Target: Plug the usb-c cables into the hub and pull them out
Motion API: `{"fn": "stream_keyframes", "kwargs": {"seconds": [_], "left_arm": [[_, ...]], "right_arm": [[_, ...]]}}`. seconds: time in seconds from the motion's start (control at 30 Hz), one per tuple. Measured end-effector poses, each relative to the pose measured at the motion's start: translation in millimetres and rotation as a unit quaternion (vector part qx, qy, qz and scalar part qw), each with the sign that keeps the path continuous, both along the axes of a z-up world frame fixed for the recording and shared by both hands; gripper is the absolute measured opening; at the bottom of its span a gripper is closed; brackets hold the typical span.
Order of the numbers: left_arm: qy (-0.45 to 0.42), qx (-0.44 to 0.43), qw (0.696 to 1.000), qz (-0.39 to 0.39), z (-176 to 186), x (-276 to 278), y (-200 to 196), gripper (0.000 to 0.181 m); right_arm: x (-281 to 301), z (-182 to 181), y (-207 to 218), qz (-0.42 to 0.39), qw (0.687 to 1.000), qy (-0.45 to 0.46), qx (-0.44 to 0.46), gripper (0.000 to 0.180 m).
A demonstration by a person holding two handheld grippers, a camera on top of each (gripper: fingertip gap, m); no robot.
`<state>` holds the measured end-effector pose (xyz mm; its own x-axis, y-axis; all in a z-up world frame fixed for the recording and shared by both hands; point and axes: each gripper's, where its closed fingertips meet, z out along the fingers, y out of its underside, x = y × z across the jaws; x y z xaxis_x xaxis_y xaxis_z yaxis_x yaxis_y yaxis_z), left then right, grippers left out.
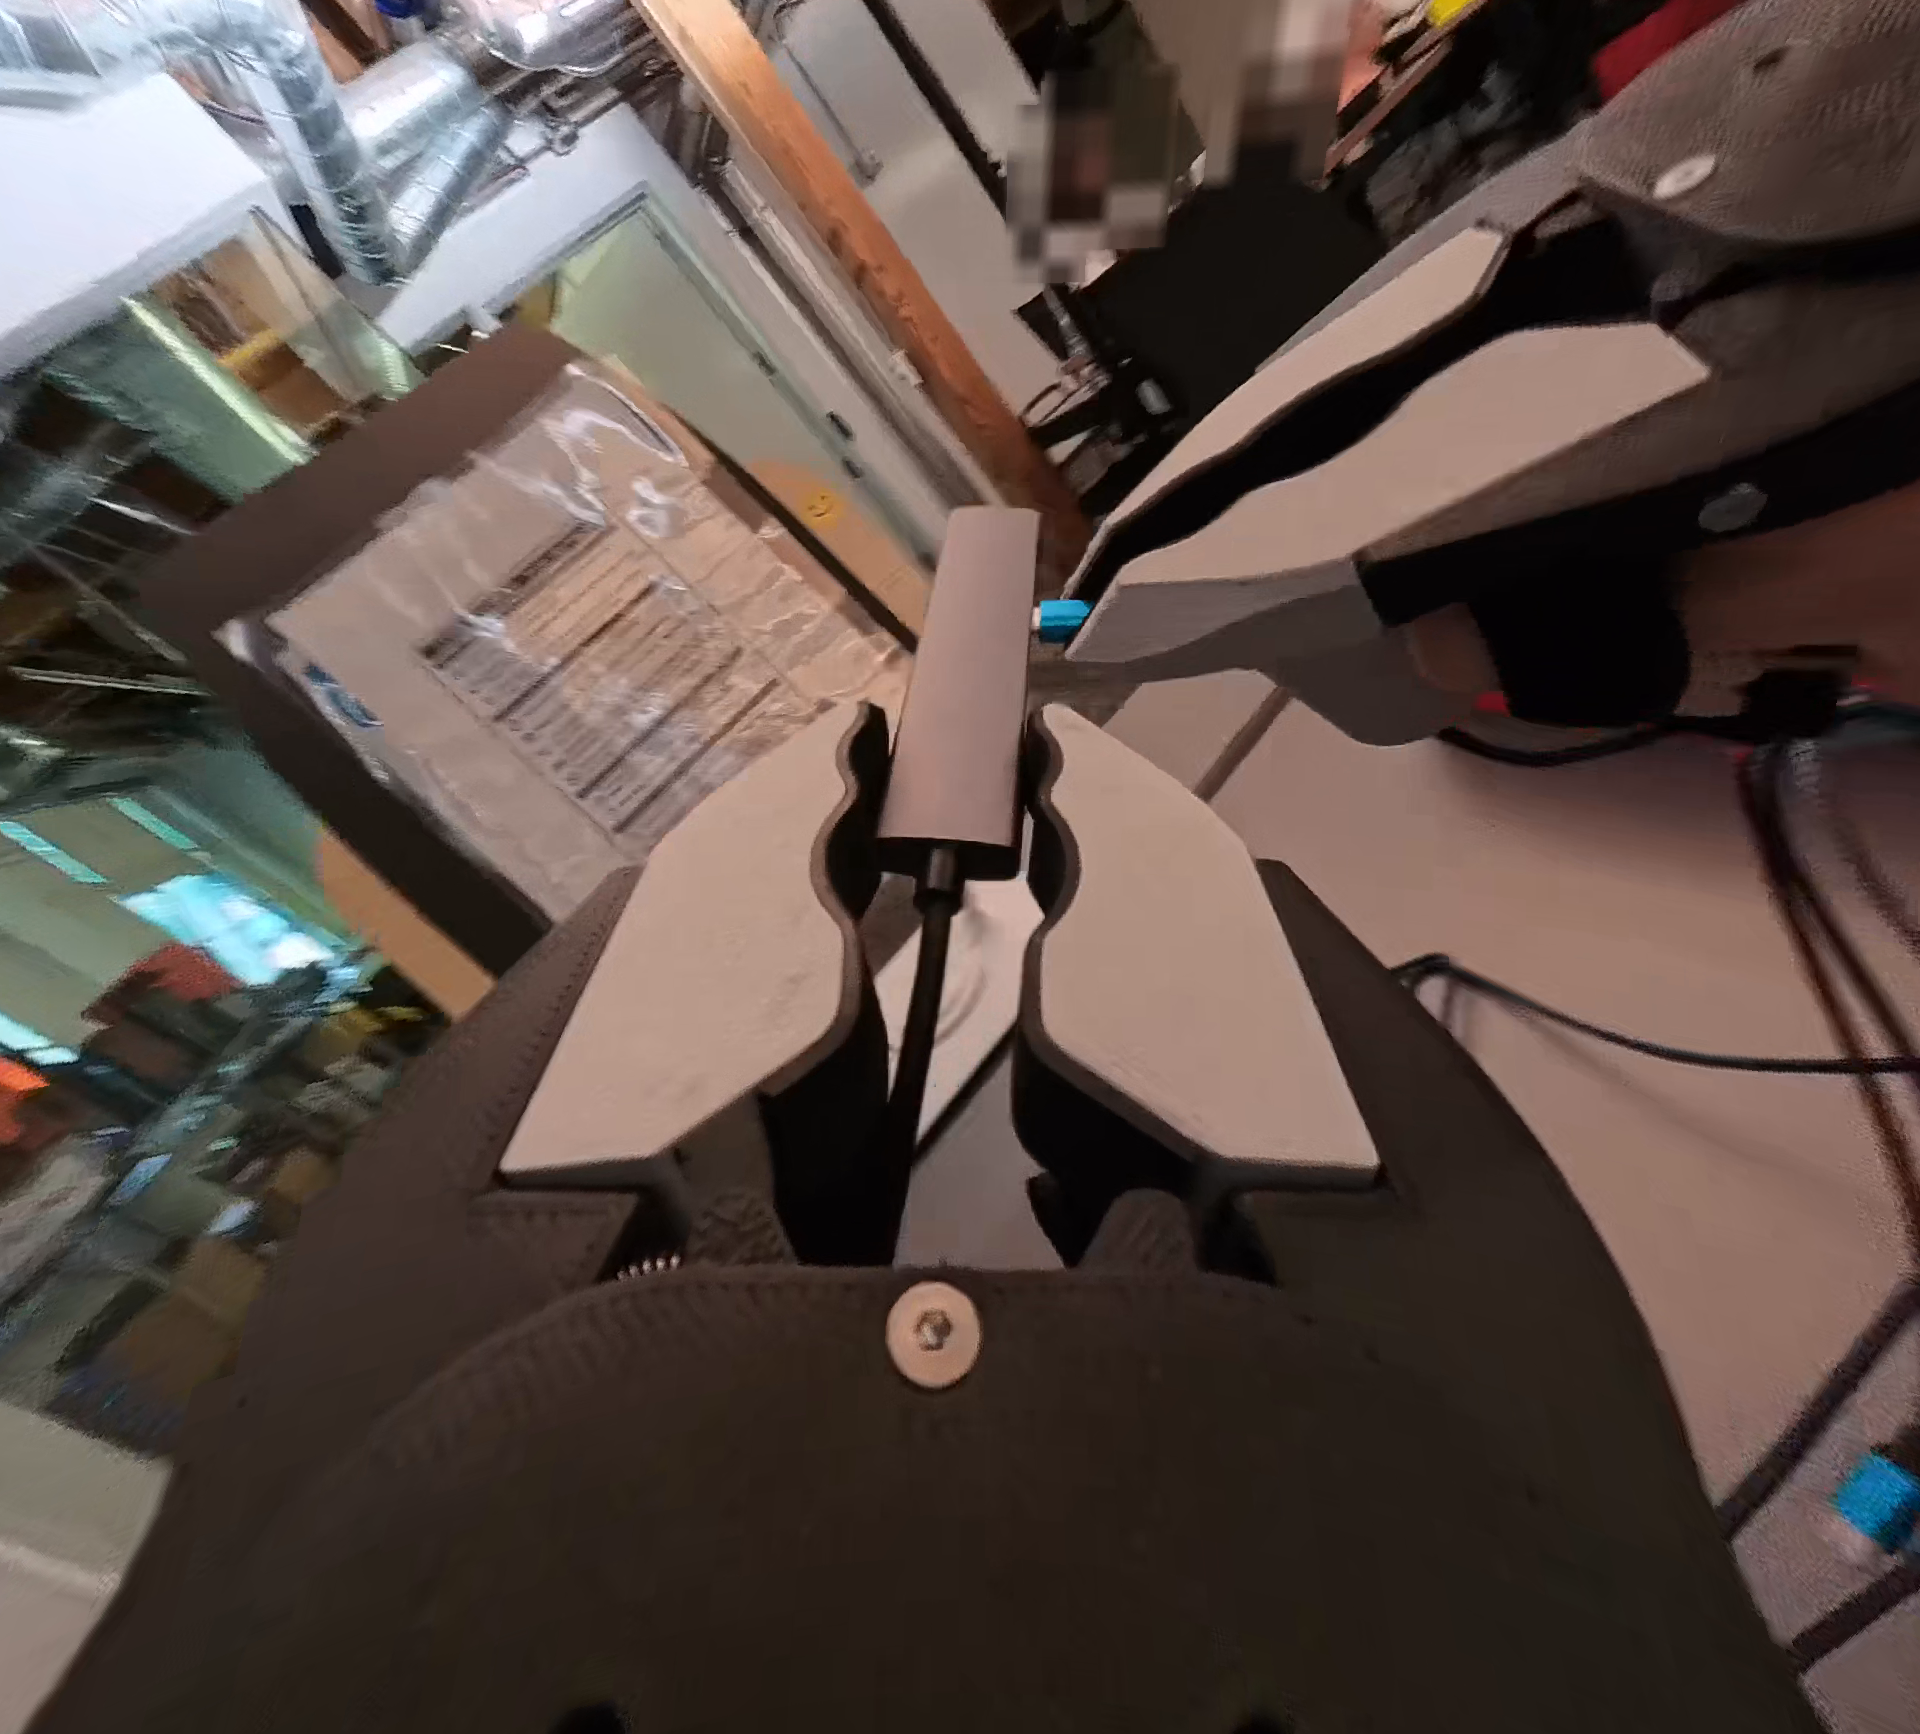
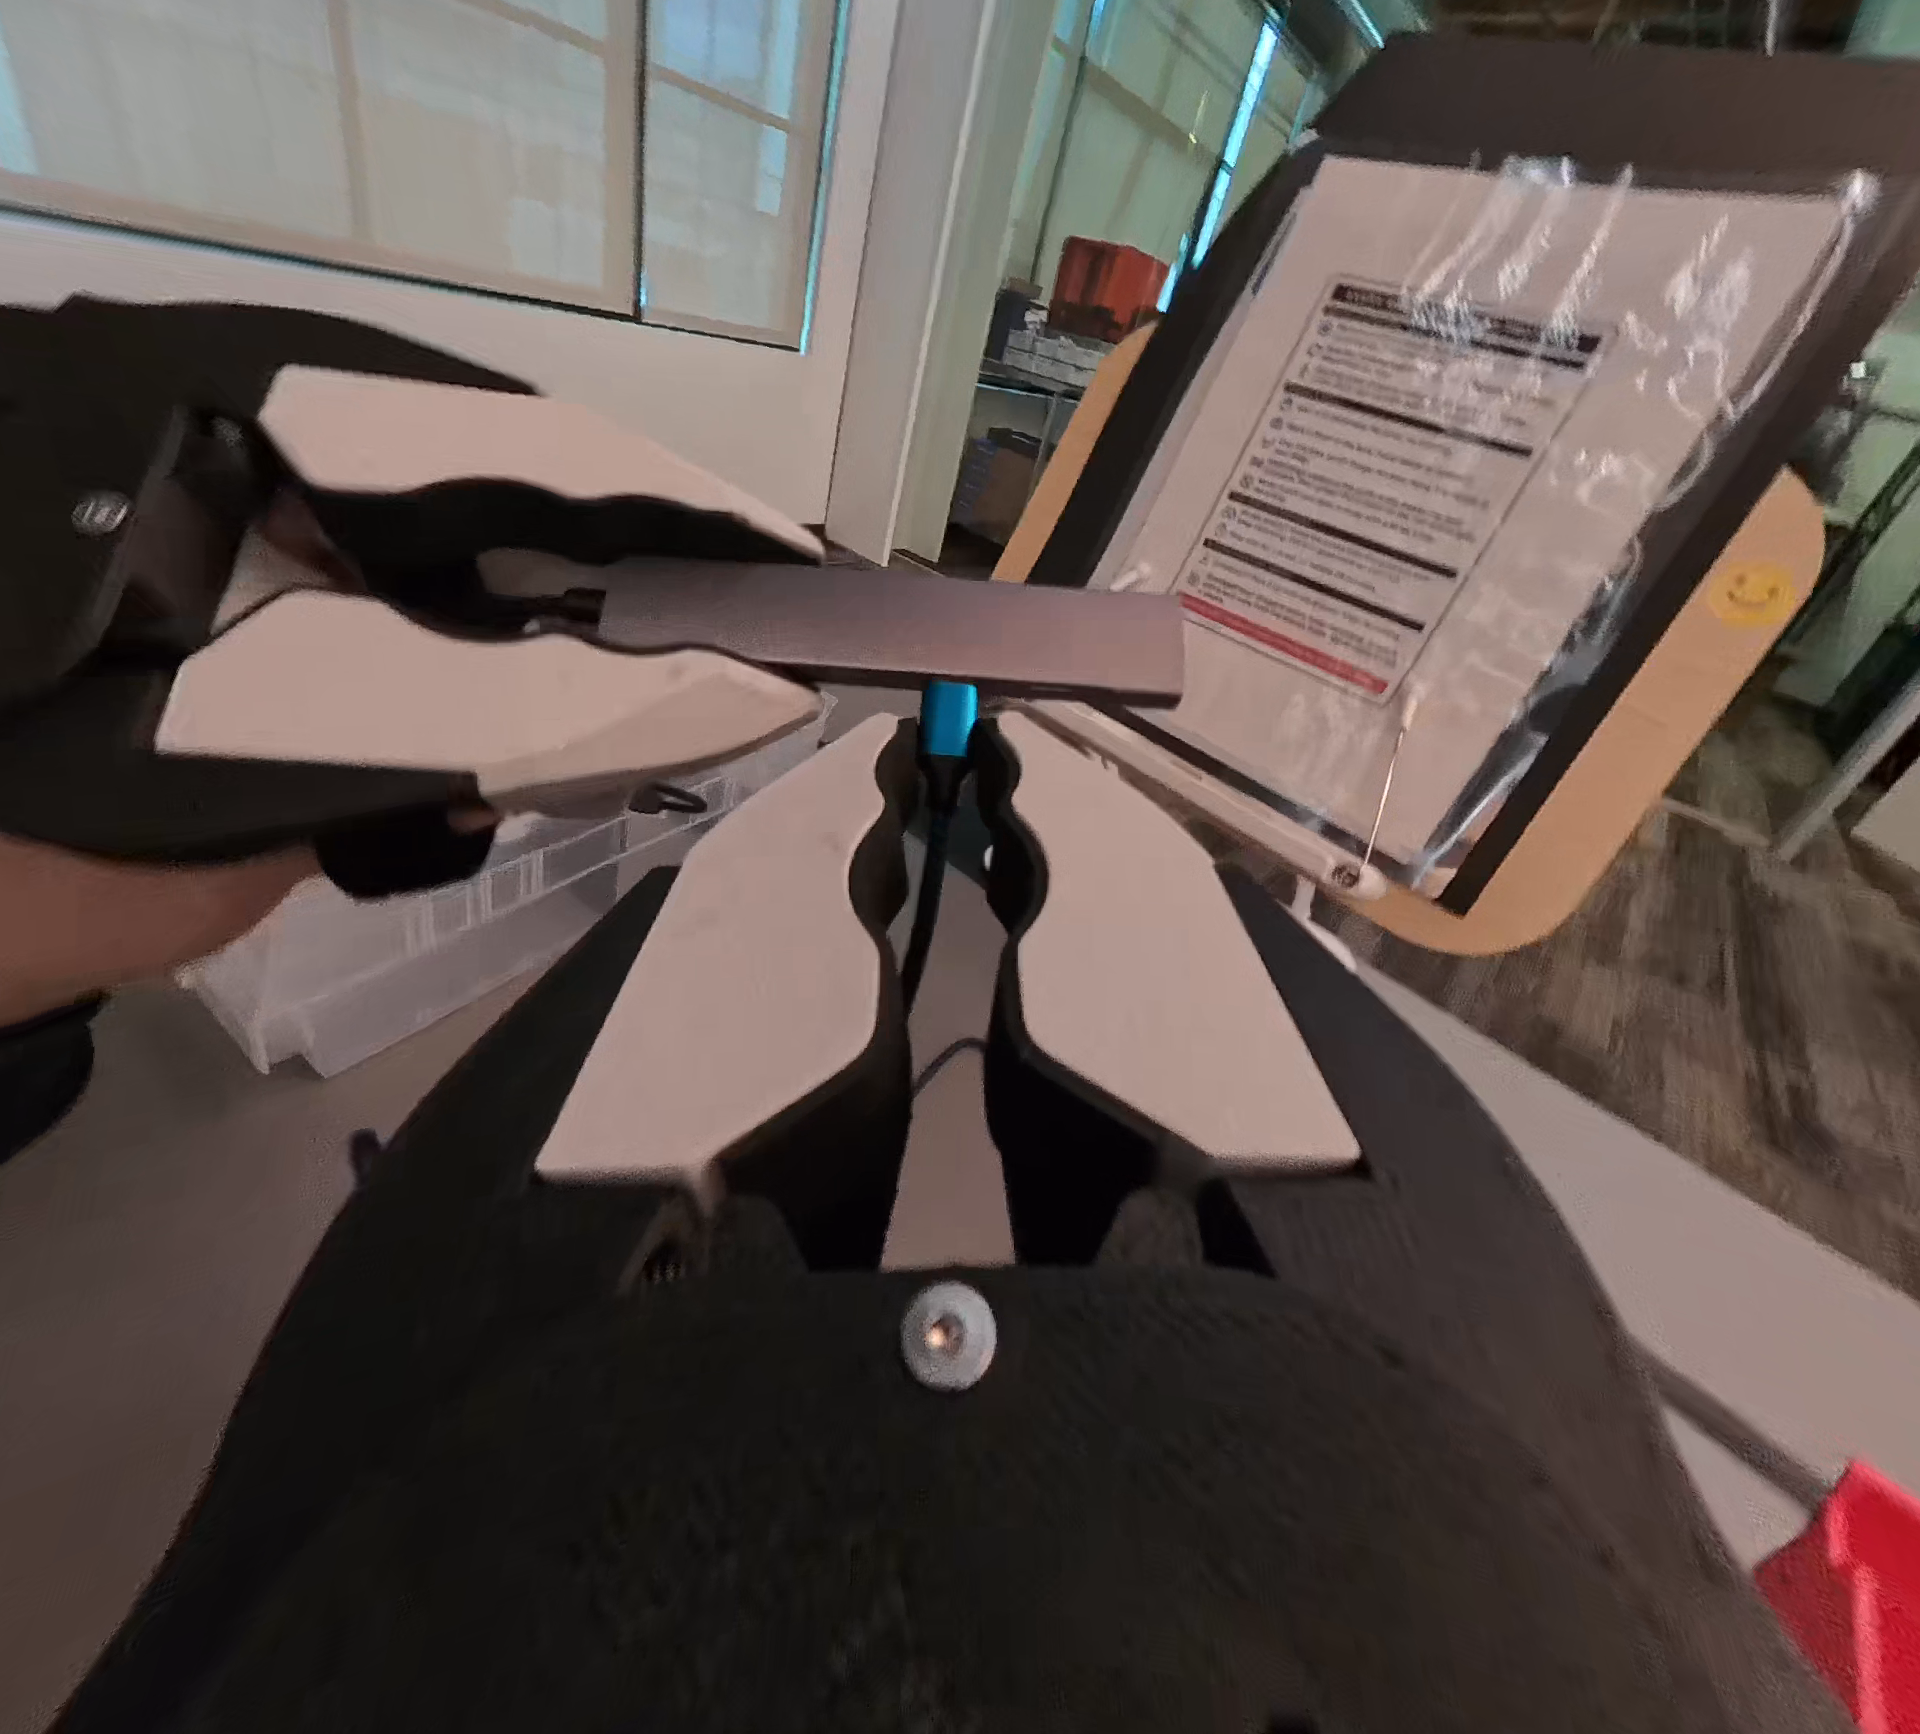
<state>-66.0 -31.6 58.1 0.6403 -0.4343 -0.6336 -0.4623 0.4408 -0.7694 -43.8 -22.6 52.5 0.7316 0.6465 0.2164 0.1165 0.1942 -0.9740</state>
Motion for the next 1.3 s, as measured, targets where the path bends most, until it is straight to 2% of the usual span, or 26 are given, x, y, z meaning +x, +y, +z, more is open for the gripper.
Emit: {"fn": "stream_keyframes", "kwargs": {"seconds": [0.03, 0.17, 0.27, 0.33, 0.47, 0.53, 0.6, 0.63, 0.67, 0.7, 0.8, 0.83, 0.9, 1.03, 1.13, 1.2, 1.23, 1.3], "left_arm": [[0.011, 0.016, 1.000, 0.014, -0.2, 0.4, 0.3, 0.025], [0.024, 0.001, 0.999, 0.023, -4.5, -2.2, 6.1, 0.026], [-0.010, -0.057, 0.998, -0.013, -4.4, -3.9, 6.2, 0.026], [-0.018, -0.063, 0.998, -0.020, -3.1, -4.6, 5.7, 0.026], [0.022, -0.019, 0.999, 0.036, -9.7, -2.7, 10.9, 0.026], [0.003, -0.031, 0.998, 0.047, -9.9, -7.6, 16.1, 0.026], [-0.015, -0.012, 0.992, 0.124, 2.5, -43.2, 34.8, 0.025], [-0.029, -0.020, 0.991, 0.132, 7.5, -59.4, 40.5, 0.025], [-0.043, -0.040, 0.993, 0.103, 11.2, -66.9, 41.0, 0.025], [-0.054, -0.059, 0.995, 0.058, 15.3, -68.2, 36.3, 0.025], [-0.107, -0.070, 0.991, 0.025, 35.8, -82.9, 26.0, 0.025], [-0.114, -0.077, 0.990, 0.011, 39.0, -81.6, 22.0, 0.025], [-0.116, -0.089, 0.989, -0.016, 40.3, -74.3, 15.2, 0.025], [-0.093, -0.111, 0.989, -0.032, 28.7, -58.4, 13.9, 0.025], [-0.081, -0.125, 0.988, -0.030, 21.2, -54.0, 17.1, 0.025], [-0.078, -0.127, 0.989, -0.027, 20.2, -55.3, 18.6, 0.025], [-0.079, -0.128, 0.988, -0.028, 20.6, -56.4, 18.9, 0.025], [-0.082, -0.135, 0.987, -0.030, 21.3, -59.8, 19.6, 0.025]], "right_arm": [[0.7, -0.3, 0.7, -0.006, 1.000, 0.016, -0.010, 0.011], [1.0, -3.8, 2.4, -0.013, 0.999, 0.031, -0.031, 0.011], [-1.0, -0.8, -0.9, 0.017, 1.000, 0.010, -0.006, 0.012], [-2.3, 1.7, -3.5, 0.042, 0.999, 0.010, 0.006, 0.012], [0.7, -8.9, 5.4, 0.011, 0.998, 0.042, -0.053, 0.011], [1.2, -11.1, 6.6, -0.004, 0.997, 0.049, -0.058, 0.011], [-1.5, -14.8, 3.5, -0.002, 0.997, 0.054, -0.061, 0.011], [-6.9, -16.9, 0.7, 0.010, 0.997, 0.046, -0.059, 0.011], [-14.2, -18.5, -2.6, 0.029, 0.998, 0.028, -0.048, 0.011], [-13.6, -21.3, 0.8, 0.016, 0.999, 0.004, -0.039, 0.011], [-11.1, -22.2, 7.7, 0.025, 0.998, -0.054, 0.011, 0.011], [-6.8, -32.2, 16.3, 0.019, 0.997, -0.080, -0.012, 0.011], [-8.4, -63.2, 24.4, 0.063, 0.987, -0.120, -0.088, 0.011], [-5.8, -92.6, 44.1, 0.099, 0.983, -0.072, -0.139, 0.034], [6.8, -85.0, 46.8, 0.095, 0.983, -0.103, -0.121, 0.056], [9.6, -72.0, 26.3, 0.134, 0.975, -0.153, -0.091, 0.061], [8.9, -74.6, 6.5, 0.176, 0.961, -0.198, -0.085, 0.064], [15.0, -96.0, -23.6, 0.217, 0.923, -0.310, -0.071, 0.082]]}}
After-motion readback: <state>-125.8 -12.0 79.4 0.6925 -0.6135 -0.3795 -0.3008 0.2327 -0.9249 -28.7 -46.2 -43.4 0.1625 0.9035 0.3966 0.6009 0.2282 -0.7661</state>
